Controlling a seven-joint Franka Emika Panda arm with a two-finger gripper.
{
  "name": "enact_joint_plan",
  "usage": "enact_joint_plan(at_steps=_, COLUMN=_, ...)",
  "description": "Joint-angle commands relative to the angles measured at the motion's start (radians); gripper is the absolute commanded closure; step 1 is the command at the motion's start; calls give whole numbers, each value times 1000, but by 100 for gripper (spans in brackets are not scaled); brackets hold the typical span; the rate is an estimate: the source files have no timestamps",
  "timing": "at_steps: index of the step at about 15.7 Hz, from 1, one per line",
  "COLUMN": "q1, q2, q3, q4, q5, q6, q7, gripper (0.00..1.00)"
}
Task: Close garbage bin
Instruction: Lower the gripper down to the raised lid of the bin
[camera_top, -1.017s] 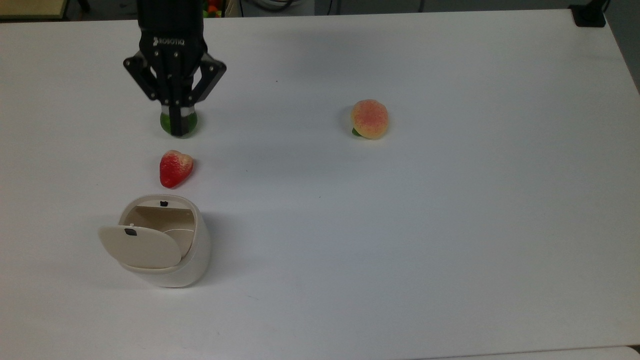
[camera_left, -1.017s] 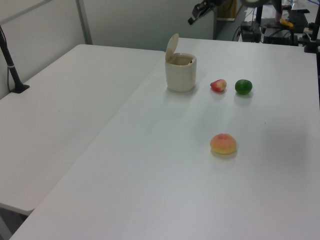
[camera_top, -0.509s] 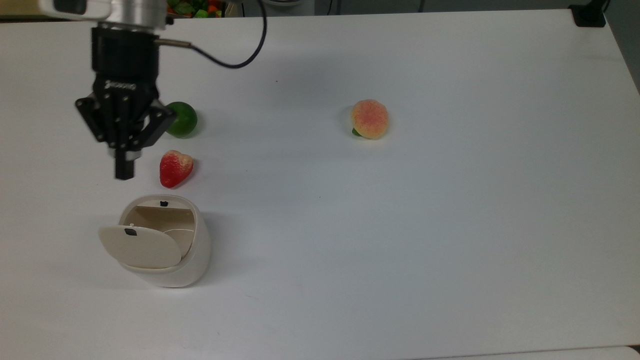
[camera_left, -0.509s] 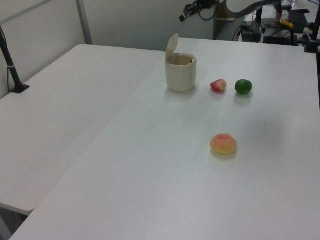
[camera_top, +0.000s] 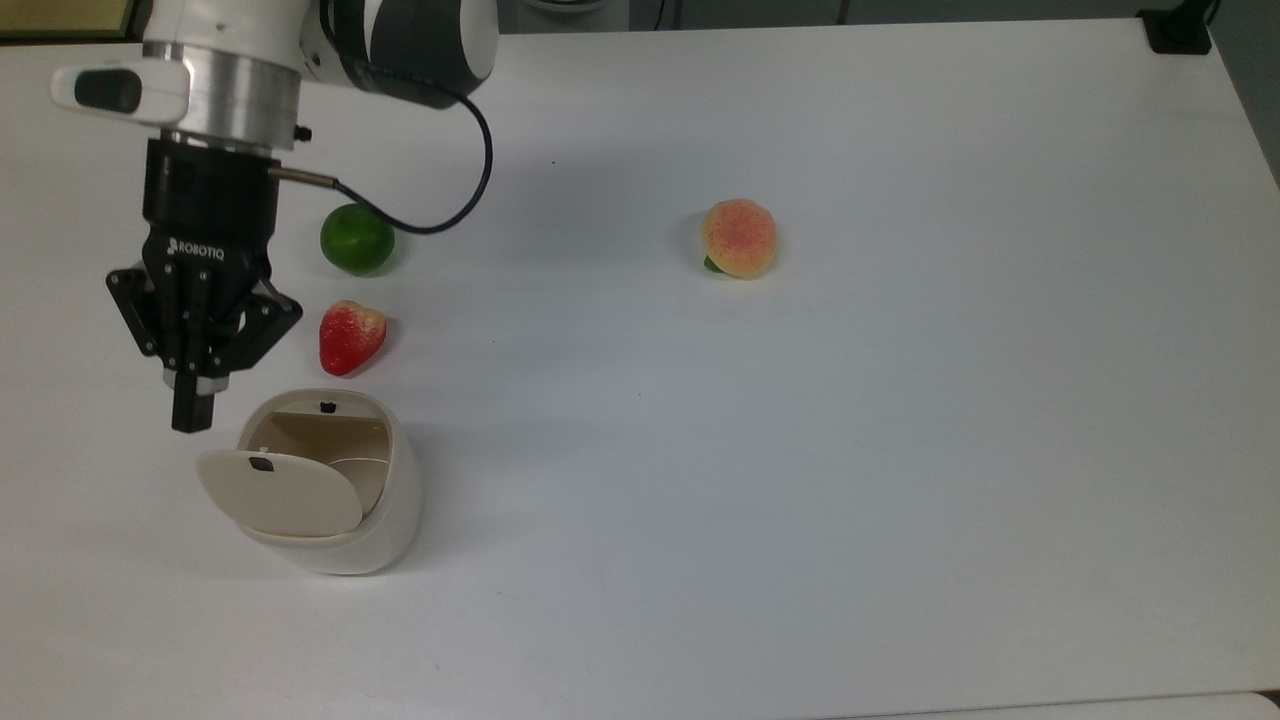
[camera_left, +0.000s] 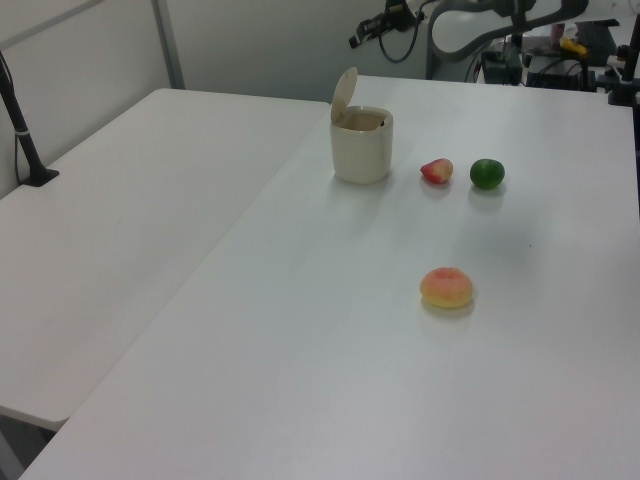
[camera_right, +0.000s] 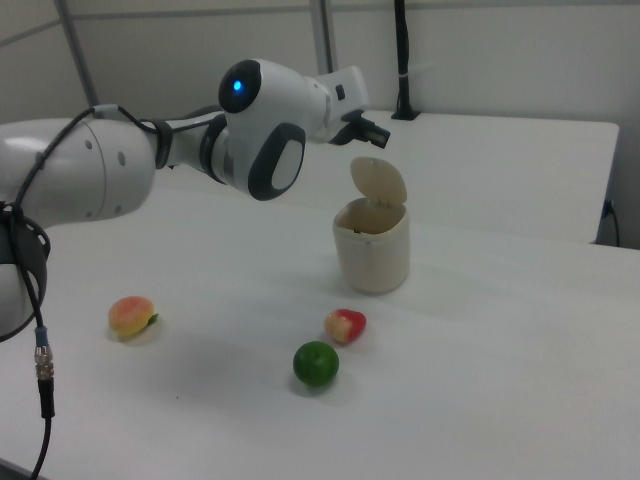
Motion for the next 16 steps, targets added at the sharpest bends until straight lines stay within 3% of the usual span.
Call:
enact_joint_plan(at_steps=1, q1=17, q2=42, q3=-18, q4=34, q5=-1, q6=44, q7=-12, gripper=100)
enact_joint_plan(at_steps=16, q1=19, q2=59, q3=-18, q4=-6, q5=-40, q6=47, q7=-15, gripper=100)
